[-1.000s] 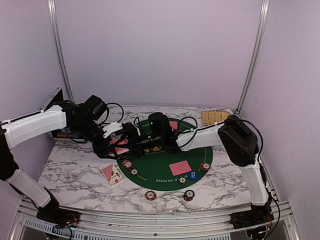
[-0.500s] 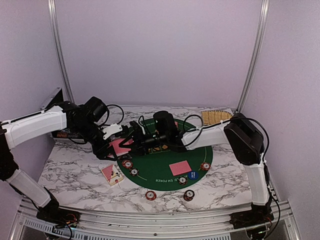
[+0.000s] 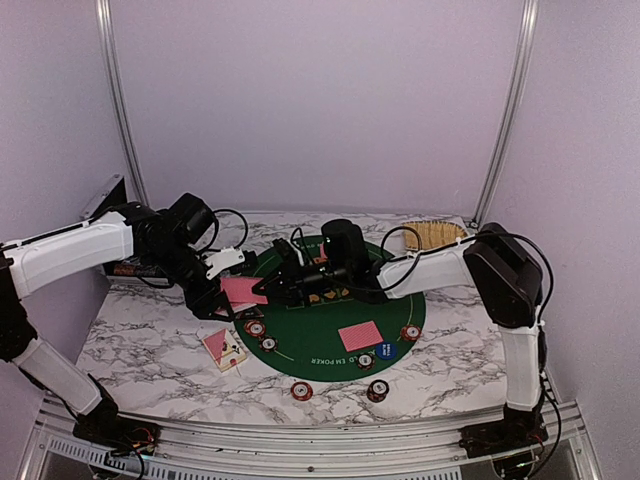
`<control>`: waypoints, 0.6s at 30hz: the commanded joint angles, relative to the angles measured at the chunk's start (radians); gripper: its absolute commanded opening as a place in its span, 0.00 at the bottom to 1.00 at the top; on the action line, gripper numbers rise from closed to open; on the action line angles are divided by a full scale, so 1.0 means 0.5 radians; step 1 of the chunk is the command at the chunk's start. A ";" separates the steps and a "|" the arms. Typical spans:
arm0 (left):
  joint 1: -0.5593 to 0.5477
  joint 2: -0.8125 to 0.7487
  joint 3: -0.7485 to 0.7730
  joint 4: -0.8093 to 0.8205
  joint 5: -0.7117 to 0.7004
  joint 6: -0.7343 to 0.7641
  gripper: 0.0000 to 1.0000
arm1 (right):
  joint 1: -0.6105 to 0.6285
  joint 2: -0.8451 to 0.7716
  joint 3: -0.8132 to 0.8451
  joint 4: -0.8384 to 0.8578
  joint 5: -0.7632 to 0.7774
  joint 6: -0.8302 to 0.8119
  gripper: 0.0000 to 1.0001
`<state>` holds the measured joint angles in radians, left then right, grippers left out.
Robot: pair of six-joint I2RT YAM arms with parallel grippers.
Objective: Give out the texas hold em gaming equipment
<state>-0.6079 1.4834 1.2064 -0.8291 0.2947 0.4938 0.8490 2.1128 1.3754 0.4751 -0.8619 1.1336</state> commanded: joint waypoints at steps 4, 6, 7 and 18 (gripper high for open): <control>0.004 -0.019 -0.015 0.005 0.007 0.022 0.00 | -0.017 -0.103 -0.037 0.095 0.011 0.054 0.12; 0.004 -0.016 -0.014 0.005 0.003 0.022 0.00 | -0.025 -0.118 -0.064 0.139 0.003 0.088 0.09; 0.004 -0.017 -0.016 0.005 0.002 0.022 0.00 | -0.026 -0.129 -0.079 0.163 0.001 0.108 0.07; 0.007 -0.029 -0.038 0.005 -0.010 0.025 0.00 | -0.180 -0.387 -0.359 0.073 0.036 0.013 0.00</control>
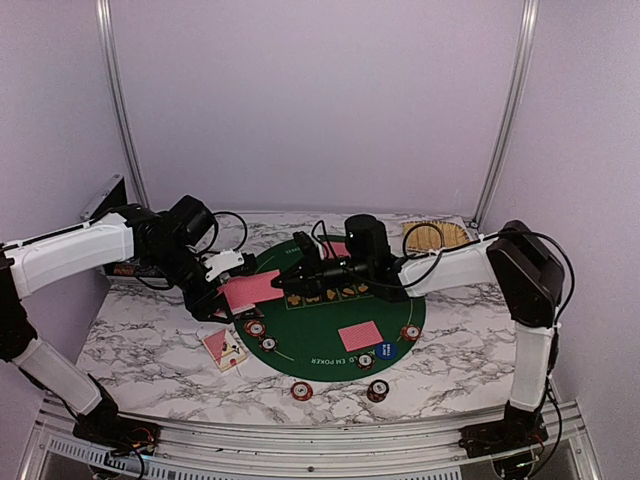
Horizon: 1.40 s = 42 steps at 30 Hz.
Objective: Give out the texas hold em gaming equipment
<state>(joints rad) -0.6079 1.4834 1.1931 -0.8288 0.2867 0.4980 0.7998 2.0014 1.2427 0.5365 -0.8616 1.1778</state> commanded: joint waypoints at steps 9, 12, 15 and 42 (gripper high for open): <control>0.010 -0.043 -0.023 0.004 0.020 0.016 0.00 | -0.340 -0.442 -0.501 -0.466 0.034 -0.394 0.00; 0.010 -0.051 -0.037 0.001 0.020 0.017 0.00 | -0.426 -0.483 -0.594 -0.713 0.025 -0.555 0.00; 0.013 -0.058 -0.048 0.001 0.019 0.016 0.00 | -0.498 -0.531 -0.672 -0.846 0.026 -0.683 0.00; 0.013 -0.060 -0.030 -0.018 0.068 0.016 0.00 | -0.652 -0.462 -0.520 -1.768 0.575 -1.398 0.00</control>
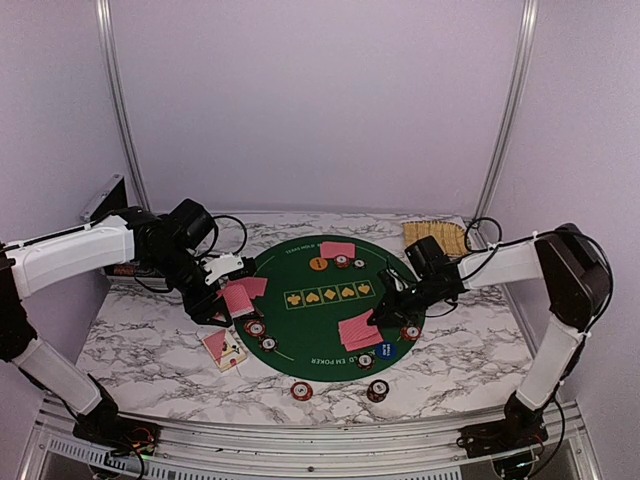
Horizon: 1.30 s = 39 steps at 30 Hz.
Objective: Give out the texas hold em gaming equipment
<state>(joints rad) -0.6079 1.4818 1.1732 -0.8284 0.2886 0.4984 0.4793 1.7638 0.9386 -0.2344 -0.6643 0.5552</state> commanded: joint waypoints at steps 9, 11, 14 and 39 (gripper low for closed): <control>0.013 -0.039 0.034 -0.020 0.080 0.019 0.00 | -0.011 0.012 0.181 -0.462 0.294 -0.279 0.21; 0.013 -0.035 0.034 -0.021 0.088 0.017 0.00 | -0.011 0.001 0.214 -0.513 0.355 -0.298 0.28; 0.013 -0.031 0.037 -0.021 0.088 0.019 0.00 | -0.009 -0.015 0.288 -0.611 0.433 -0.331 0.38; 0.013 -0.029 0.074 -0.021 0.063 -0.003 0.00 | 0.325 -0.304 0.597 -0.475 0.846 -0.082 0.99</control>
<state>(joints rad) -0.6079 1.4822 1.1770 -0.8284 0.3061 0.4976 0.5911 1.6180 1.1755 -0.4210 -0.3569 0.5190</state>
